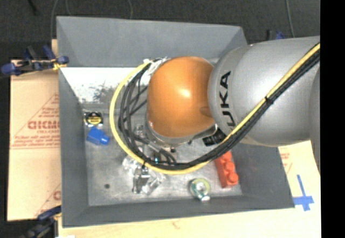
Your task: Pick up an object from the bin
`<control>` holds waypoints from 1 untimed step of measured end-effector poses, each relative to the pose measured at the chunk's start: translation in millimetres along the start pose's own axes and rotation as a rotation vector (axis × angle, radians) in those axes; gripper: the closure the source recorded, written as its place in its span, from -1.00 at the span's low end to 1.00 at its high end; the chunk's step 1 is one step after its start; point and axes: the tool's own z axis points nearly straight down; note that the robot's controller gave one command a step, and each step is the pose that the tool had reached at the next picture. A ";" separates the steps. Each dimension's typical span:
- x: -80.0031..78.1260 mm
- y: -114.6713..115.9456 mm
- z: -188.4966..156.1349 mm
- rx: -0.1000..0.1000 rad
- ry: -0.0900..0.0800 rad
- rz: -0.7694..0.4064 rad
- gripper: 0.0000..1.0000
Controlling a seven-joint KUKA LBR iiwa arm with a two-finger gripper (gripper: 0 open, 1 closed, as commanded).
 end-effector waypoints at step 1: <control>-26.6 -88.9 122.8 -0.005 -0.008 0.136 -1.00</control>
Offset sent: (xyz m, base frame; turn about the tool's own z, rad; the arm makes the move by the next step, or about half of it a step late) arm 0.0261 -0.0979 -0.1368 0.1411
